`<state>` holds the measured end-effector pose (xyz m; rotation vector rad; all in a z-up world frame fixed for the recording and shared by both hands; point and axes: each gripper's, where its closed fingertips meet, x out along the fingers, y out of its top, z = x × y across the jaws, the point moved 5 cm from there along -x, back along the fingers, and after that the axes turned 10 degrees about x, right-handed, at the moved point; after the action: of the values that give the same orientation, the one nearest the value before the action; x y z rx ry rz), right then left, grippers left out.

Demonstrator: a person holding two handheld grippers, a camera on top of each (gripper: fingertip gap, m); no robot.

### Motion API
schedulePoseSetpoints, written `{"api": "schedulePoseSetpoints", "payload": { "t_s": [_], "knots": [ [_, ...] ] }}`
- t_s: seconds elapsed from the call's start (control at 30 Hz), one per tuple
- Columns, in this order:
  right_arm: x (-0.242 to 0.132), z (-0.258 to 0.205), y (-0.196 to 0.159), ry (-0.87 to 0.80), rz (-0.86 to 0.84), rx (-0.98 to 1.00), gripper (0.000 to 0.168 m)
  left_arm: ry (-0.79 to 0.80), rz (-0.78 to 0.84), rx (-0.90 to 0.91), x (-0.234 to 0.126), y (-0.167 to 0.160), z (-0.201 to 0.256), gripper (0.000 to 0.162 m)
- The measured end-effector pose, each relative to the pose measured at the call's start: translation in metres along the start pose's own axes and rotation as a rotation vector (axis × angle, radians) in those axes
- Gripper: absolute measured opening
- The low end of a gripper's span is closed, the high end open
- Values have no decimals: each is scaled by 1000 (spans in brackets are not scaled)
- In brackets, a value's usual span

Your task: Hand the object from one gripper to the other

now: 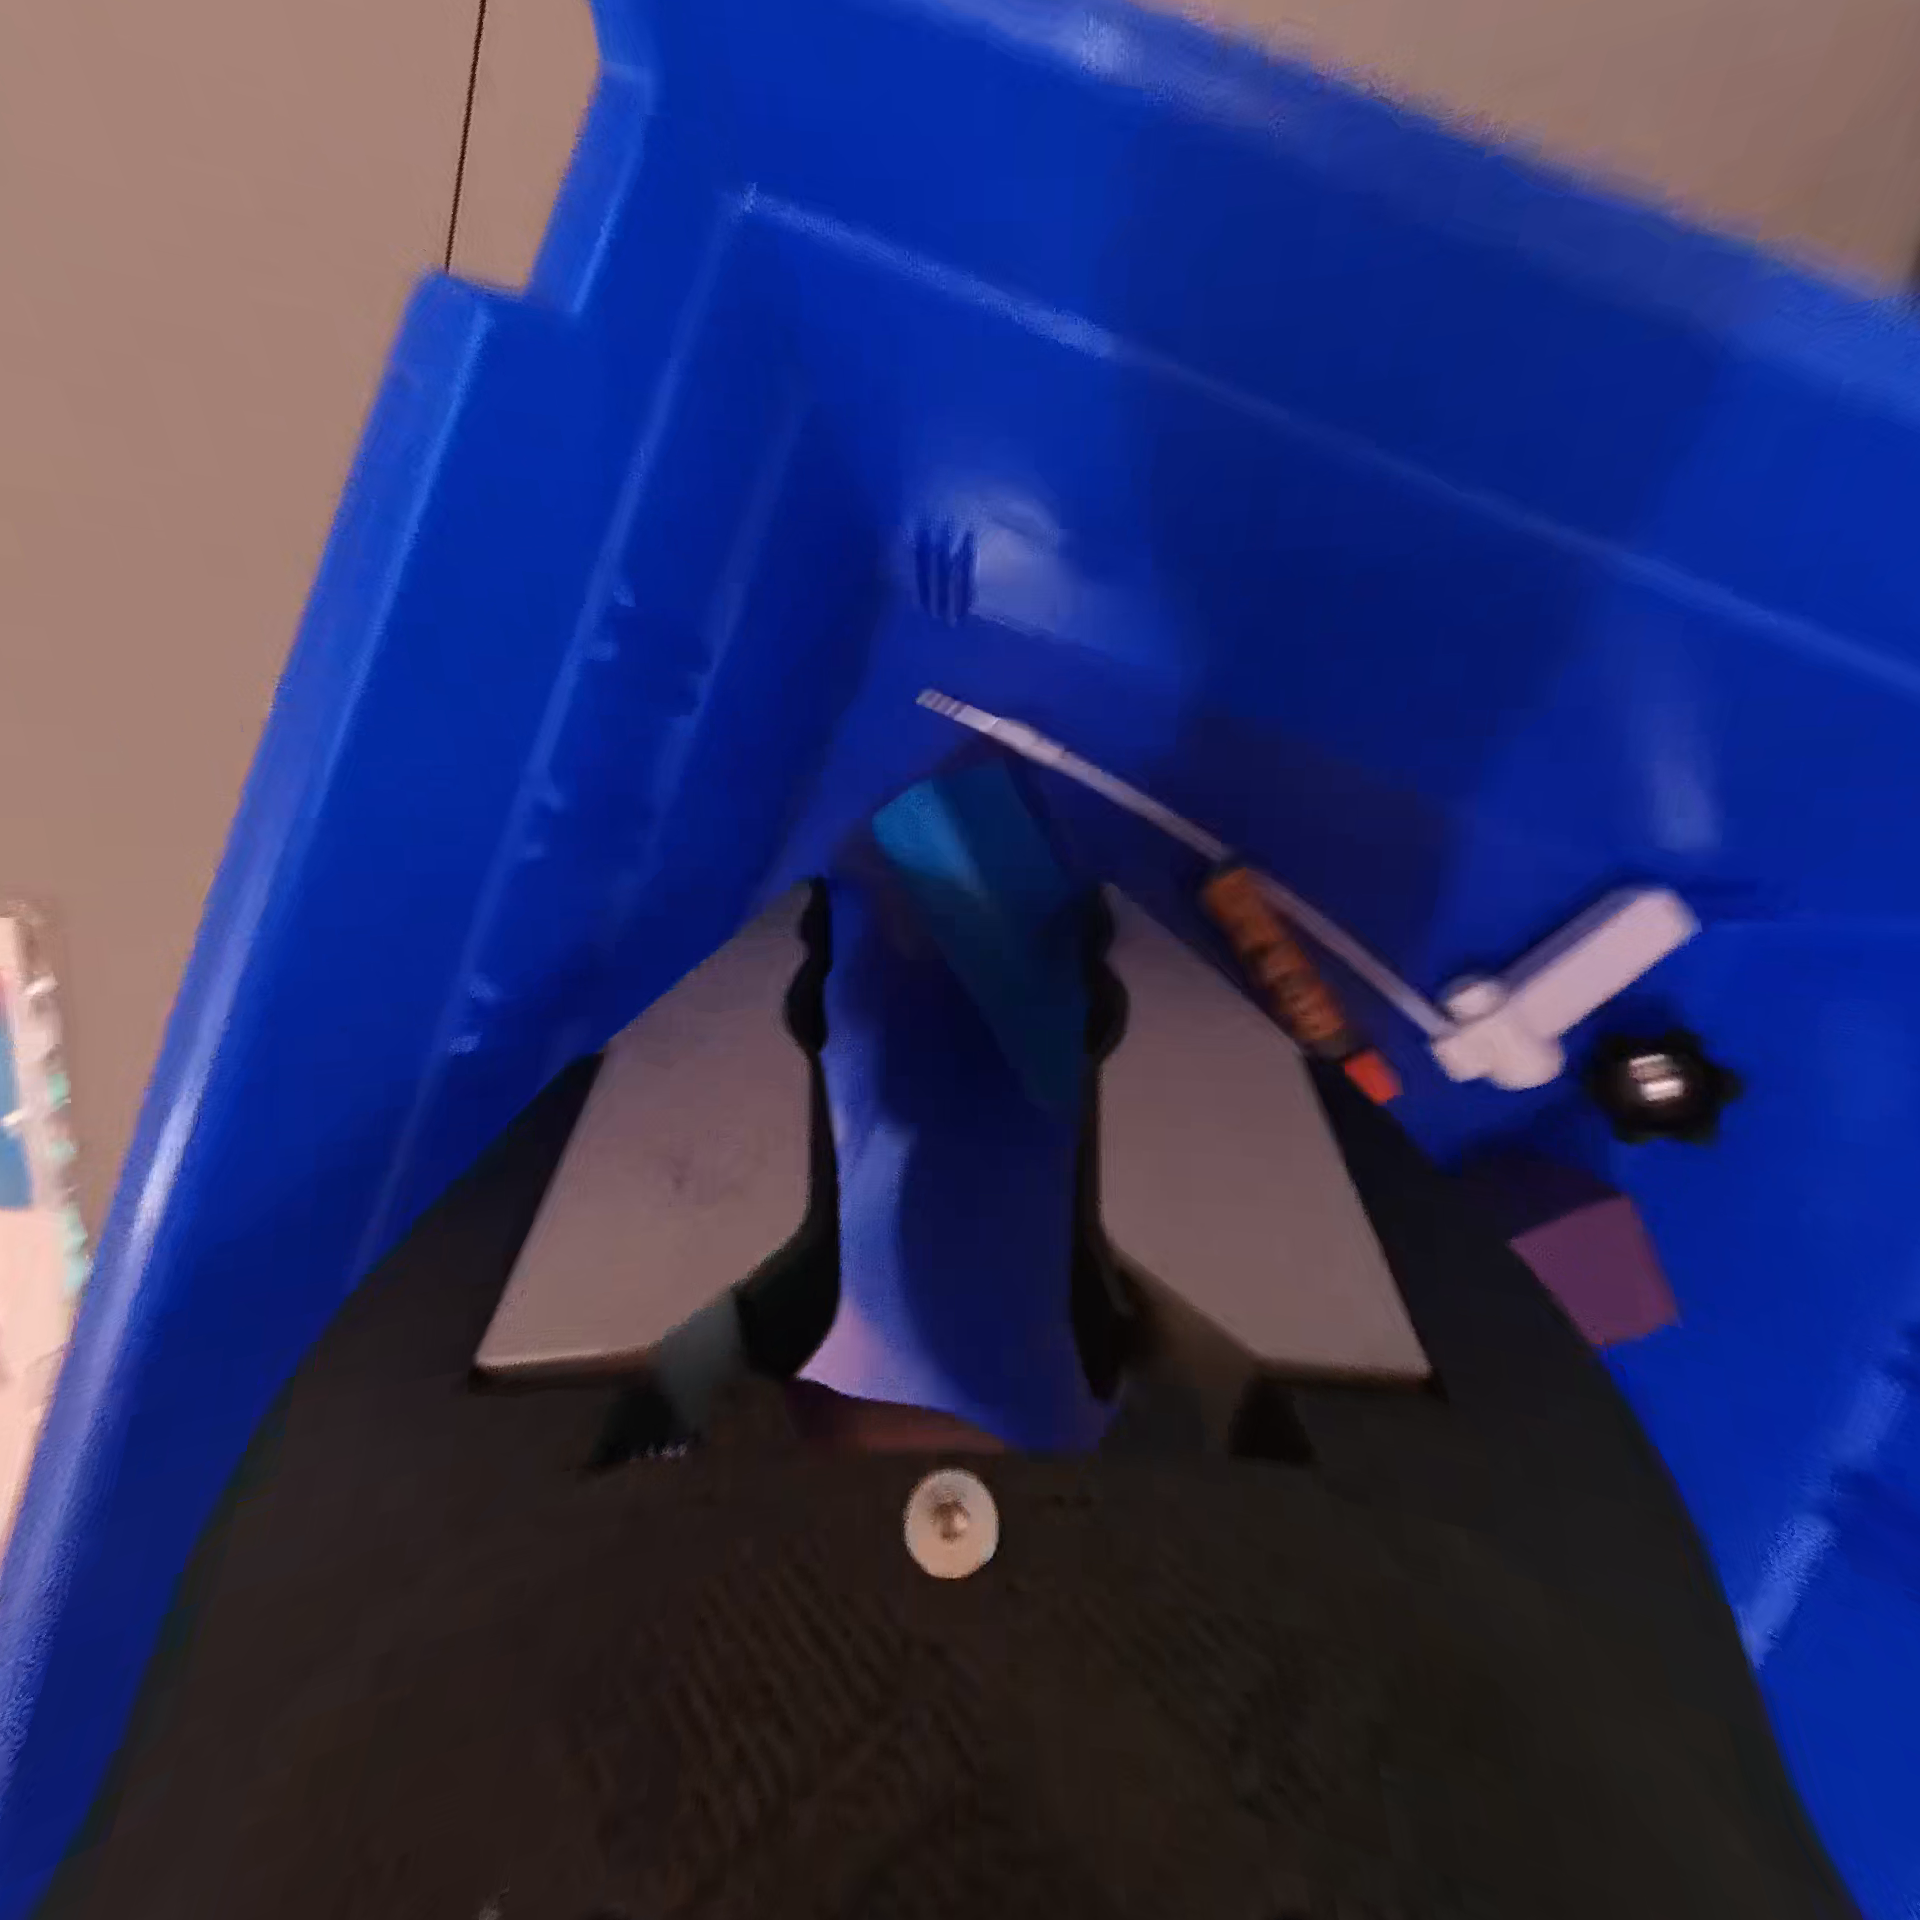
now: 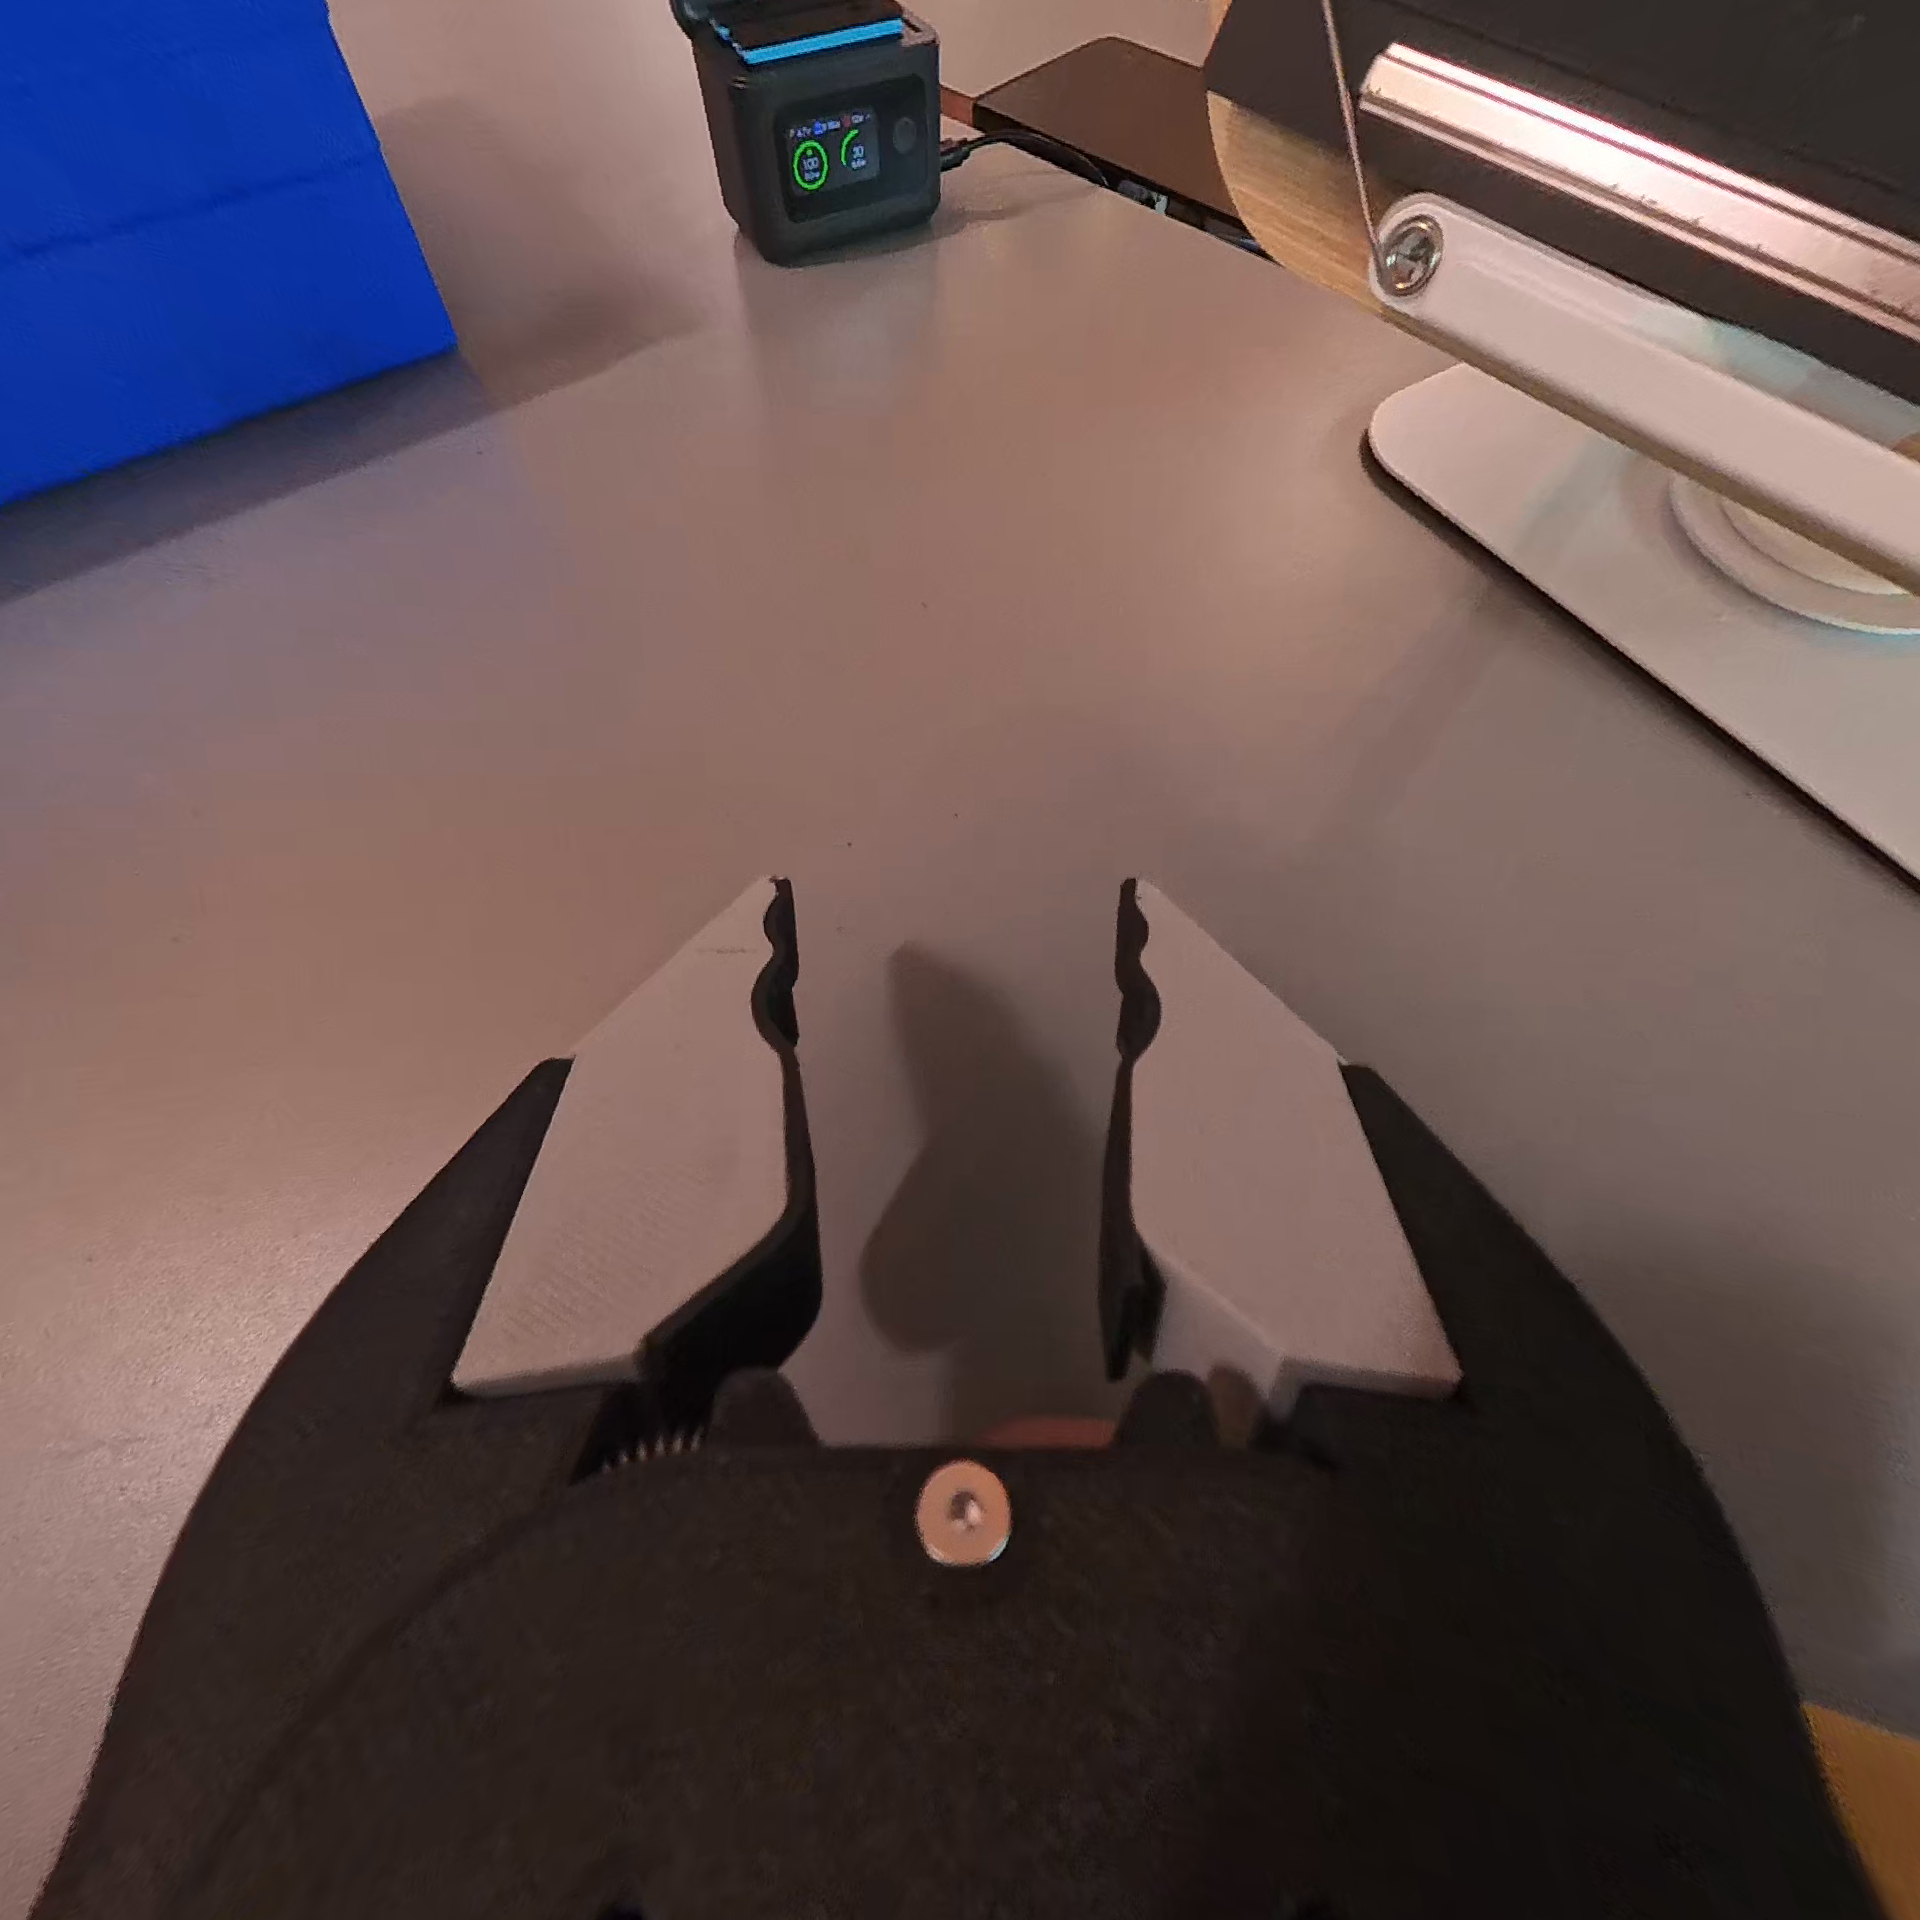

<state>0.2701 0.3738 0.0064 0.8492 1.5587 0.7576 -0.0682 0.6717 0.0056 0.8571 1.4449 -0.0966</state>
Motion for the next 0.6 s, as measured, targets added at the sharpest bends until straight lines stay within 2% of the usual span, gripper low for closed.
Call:
{"api": "schedulePoseSetpoints", "payload": {
  "t_s": [0.03, 0.1, 0.23, 0.3, 0.37, 0.43, 0.47, 0.6],
  "knots": [
    [0, 1, 0, 4, -2, 9, 59, 27, -72, 46, 2, -7, -5, 40],
    [0, 1, 0, 10, -2, 18, 58, 39, -90, 80, -2, -8, -14, 36],
    [1, 0, 0, 9, -10, 7, 56, -66, -65, 12, -3, -4, -8, 54],
    [1, -1, -1, 7, -14, -4, 56, -45, -94, 57, 1, -7, -6, 56],
    [1, -2, -1, 9, -10, -11, 55, -45, -81, 86, 1, -8, -4, 44],
    [1, -3, 0, 11, -10, -12, 55, -56, -62, 108, 0, -9, -2, 39],
    [1, -3, -1, 13, -12, -9, 54, -67, -60, 130, -1, -10, -1, 30],
    [1, -3, -1, 19, -15, -7, 53, -6, -72, 258, -5, -13, -7, 30]
  ]
}}
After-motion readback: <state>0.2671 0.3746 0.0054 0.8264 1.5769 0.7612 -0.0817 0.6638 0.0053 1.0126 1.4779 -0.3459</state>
